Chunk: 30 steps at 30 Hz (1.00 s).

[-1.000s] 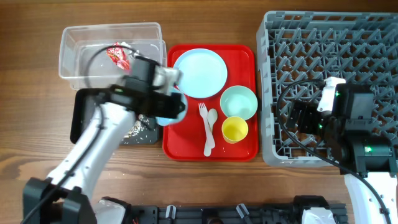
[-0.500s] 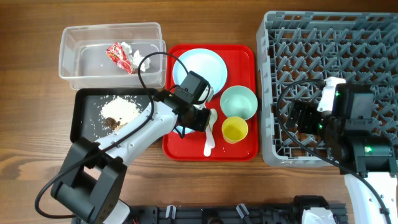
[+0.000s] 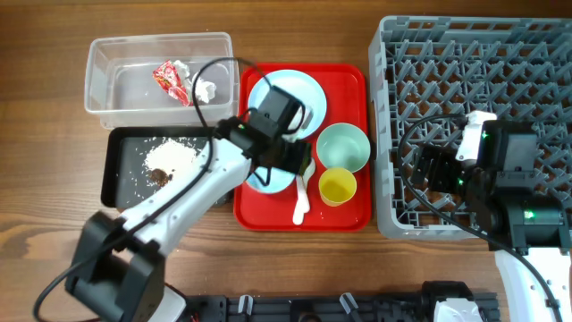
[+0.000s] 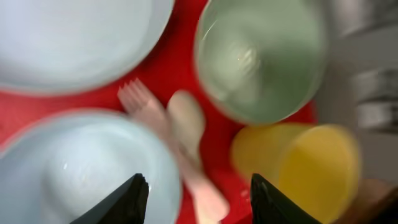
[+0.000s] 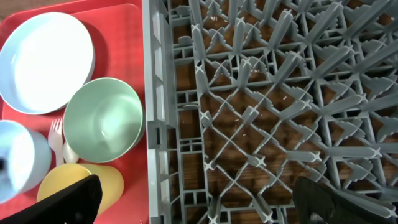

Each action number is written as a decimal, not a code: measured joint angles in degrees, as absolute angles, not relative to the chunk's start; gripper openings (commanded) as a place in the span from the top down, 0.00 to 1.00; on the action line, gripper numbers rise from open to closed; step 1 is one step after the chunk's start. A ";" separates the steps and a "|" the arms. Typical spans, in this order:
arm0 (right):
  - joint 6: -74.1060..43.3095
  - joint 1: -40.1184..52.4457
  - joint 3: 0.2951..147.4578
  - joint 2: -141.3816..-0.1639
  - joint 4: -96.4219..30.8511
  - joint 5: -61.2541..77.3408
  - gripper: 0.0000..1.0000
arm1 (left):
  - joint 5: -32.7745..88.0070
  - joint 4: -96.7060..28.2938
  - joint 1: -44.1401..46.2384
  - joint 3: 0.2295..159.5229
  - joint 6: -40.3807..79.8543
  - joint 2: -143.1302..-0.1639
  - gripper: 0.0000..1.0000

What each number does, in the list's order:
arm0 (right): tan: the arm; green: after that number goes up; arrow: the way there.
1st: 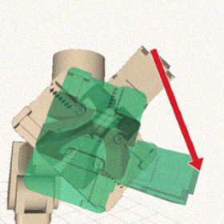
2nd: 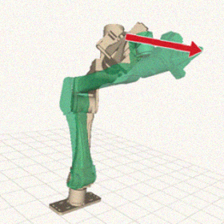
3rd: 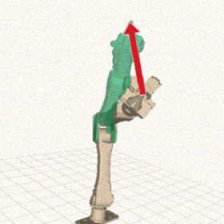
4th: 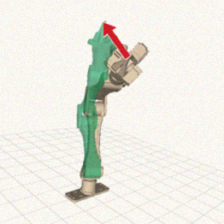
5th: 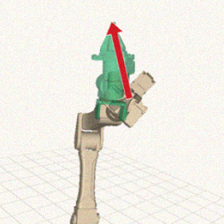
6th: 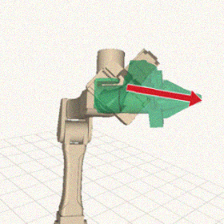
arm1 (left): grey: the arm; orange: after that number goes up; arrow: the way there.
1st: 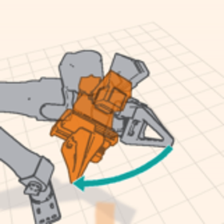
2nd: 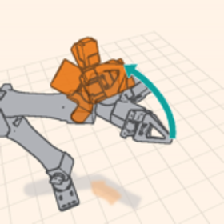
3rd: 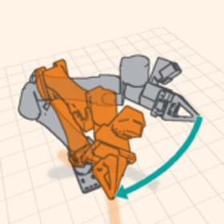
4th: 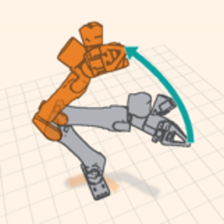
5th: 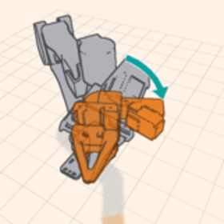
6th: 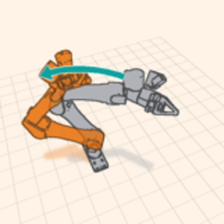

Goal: Sort waste into correct bins and load items into the dishwasher rack
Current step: 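Grasp the yellow cup on the red tray with the left gripper and lift, then hand the yellow cup from the left gripper to the right gripper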

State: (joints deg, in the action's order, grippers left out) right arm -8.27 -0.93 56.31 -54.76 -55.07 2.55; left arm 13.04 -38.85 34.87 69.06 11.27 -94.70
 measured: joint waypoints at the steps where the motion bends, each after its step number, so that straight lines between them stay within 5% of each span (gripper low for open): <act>1: -8.27 -0.93 56.31 -54.76 -55.16 2.55 0.00 | 14.15 -37.85 34.87 69.91 11.27 -93.97 0.47; 13: -8.27 -0.93 56.31 -54.76 -55.31 2.55 0.00 | 17.93 -40.73 40.73 70.76 11.29 -98.74 0.55; 17: -8.27 -0.93 56.31 -54.76 -55.55 2.55 0.00 | 17.91 -40.71 41.98 70.76 11.66 -102.61 0.96; 30: -9.74 -0.93 56.31 -54.76 -56.36 -2.07 0.00 | 26.13 -42.41 32.27 71.05 13.67 -98.04 0.96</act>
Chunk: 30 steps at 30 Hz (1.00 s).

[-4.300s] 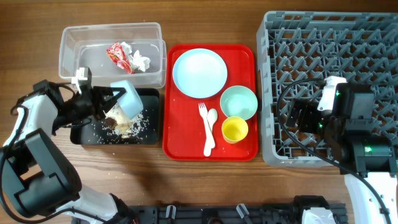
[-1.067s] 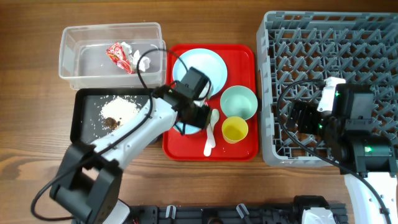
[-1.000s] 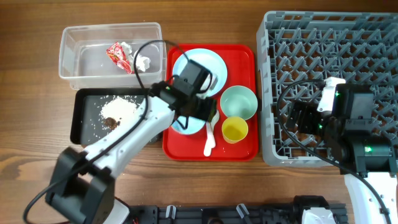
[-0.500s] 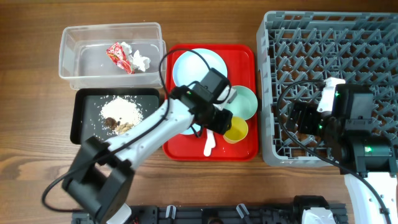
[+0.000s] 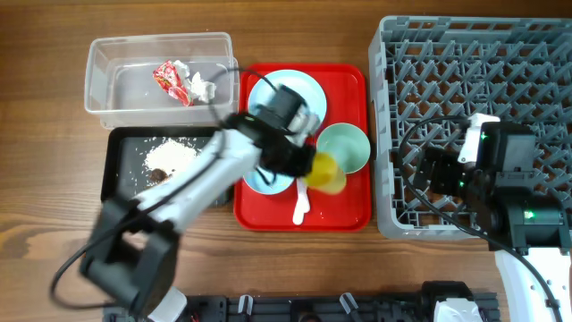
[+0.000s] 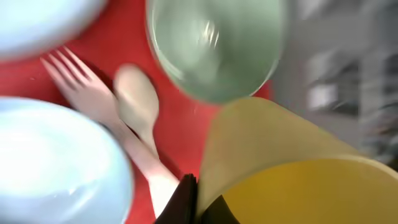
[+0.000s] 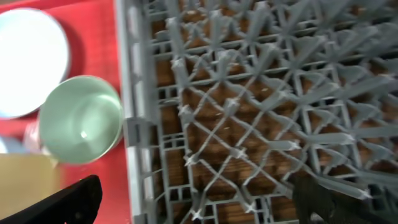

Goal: Sort waste into correct bins and load items into the dishwasher rack
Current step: 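Hand the yellow cup from the left gripper to the right gripper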

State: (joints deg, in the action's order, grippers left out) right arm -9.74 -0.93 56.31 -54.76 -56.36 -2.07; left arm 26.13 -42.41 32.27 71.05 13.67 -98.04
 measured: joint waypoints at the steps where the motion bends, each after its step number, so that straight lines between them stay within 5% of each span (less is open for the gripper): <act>1: -10.35 -0.95 56.31 -54.76 -55.77 -2.68 0.00 | 28.91 -40.93 29.95 71.20 14.06 -96.33 0.96; 9: -4.38 -0.91 56.42 -59.24 -51.79 19.77 0.00 | 51.27 -25.96 14.13 72.38 28.03 -95.44 0.96; 17: 7.92 -0.91 56.42 -68.99 -45.65 51.00 0.00 | 72.12 -20.53 14.79 72.40 33.58 -100.36 0.96; 30: 8.75 -0.91 56.40 -80.16 -24.88 77.78 0.00 | 77.32 -18.20 19.14 72.40 34.65 -100.51 0.96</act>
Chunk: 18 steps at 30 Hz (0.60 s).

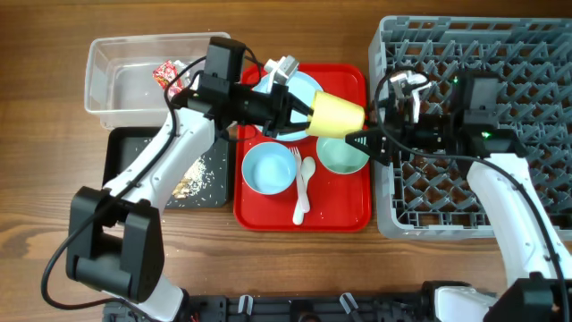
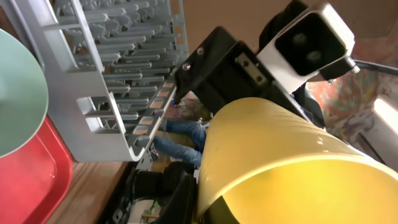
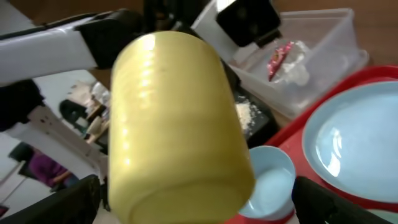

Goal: Sort waste into correct bins and load items into the dishwasher rack
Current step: 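Hand the yellow cup from the left gripper to the right gripper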

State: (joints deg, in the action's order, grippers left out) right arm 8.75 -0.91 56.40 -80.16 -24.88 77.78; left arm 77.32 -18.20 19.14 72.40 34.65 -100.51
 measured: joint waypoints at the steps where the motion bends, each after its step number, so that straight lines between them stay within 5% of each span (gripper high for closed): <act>1: 7.75 -0.91 56.40 -80.20 -23.07 78.74 0.00 | 77.45 -18.15 19.25 72.40 34.68 -100.51 0.96; 18: 0.73 3.03 56.40 -80.20 -17.69 81.38 0.11 | 78.13 -15.33 20.23 72.40 36.36 -100.51 0.96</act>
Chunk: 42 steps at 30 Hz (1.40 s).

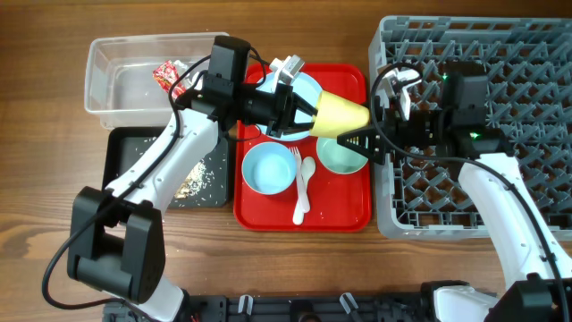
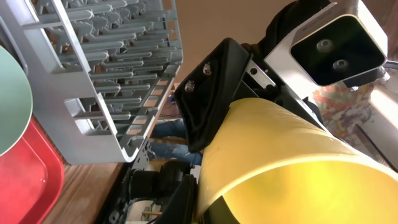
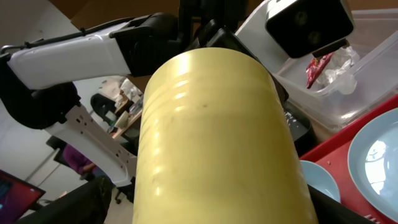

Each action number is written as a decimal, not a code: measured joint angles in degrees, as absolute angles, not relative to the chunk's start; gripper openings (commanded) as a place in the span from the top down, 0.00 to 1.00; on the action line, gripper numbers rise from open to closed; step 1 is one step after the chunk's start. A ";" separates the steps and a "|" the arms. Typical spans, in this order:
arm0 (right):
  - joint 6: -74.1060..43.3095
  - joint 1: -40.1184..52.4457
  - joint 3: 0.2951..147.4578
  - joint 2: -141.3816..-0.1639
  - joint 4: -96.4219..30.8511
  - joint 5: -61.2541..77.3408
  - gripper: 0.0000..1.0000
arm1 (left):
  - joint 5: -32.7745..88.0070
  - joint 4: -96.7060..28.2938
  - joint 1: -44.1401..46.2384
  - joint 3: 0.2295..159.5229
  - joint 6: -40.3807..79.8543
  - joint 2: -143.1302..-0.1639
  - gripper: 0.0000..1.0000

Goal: Sort waste into correct bins and load items into the dishwasher rack

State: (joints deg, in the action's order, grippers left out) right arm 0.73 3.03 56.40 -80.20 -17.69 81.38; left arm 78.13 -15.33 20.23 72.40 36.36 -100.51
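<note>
The yellow cup lies sideways in the air above the red tray, with its base toward the rack. My left gripper is shut on its rim, and the cup fills the left wrist view. My right gripper reaches in from the rack side and is open. Its dark fingers stand on either side of the cup, with a gap showing on the left. On the tray lie a light blue bowl, a green bowl, a blue plate and a white fork and spoon.
The grey dishwasher rack takes up the right side. A clear bin holding wrappers stands at the back left. In front of it is a black tray with food scraps. Both arms cross above the red tray.
The right gripper has come a little further left, so its fingers now straddle the cup, which fills more of the right wrist view. The left gripper holds the cup much as before.
First the left gripper was open low over the tray, beside the standing yellow cup, and the right gripper hung over the rack. Then the left was shut on the cup's rim. Later the cup was held sideways in the air facing the right gripper, which now straddles it.
</note>
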 measured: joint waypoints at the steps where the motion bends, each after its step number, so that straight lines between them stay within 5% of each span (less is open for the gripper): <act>1: 0.03 3.03 56.40 -80.20 -17.19 81.34 0.11 | 78.13 -15.33 20.23 72.40 36.38 -100.51 0.96; 20: -6.26 2.96 56.40 -80.20 -12.69 79.66 0.47 | 78.98 -15.33 20.43 72.40 36.38 -100.51 0.95; 25: -6.24 2.98 56.40 -80.20 -12.82 79.33 0.59 | 78.72 -15.31 20.43 72.38 36.62 -100.51 0.64; 28: -6.28 2.98 56.40 -80.20 -12.91 78.41 0.63 | 77.49 -15.38 20.51 72.40 35.81 -100.51 0.60; 30: -6.42 2.98 56.40 -80.20 -13.65 76.75 0.71 | 75.31 -16.49 20.53 72.40 34.54 -100.51 0.59; 37: -6.39 3.01 56.47 -80.18 -23.73 59.48 0.72 | 57.06 -29.23 19.40 72.49 26.63 -100.51 0.53; 42: -6.28 0.14 61.71 -79.44 -41.39 43.33 0.83 | 40.93 -40.91 12.86 72.49 20.99 -99.42 0.52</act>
State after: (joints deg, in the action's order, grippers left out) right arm -6.28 0.14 61.71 -79.44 -41.39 43.33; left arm 40.93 -40.91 12.86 72.49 20.99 -99.42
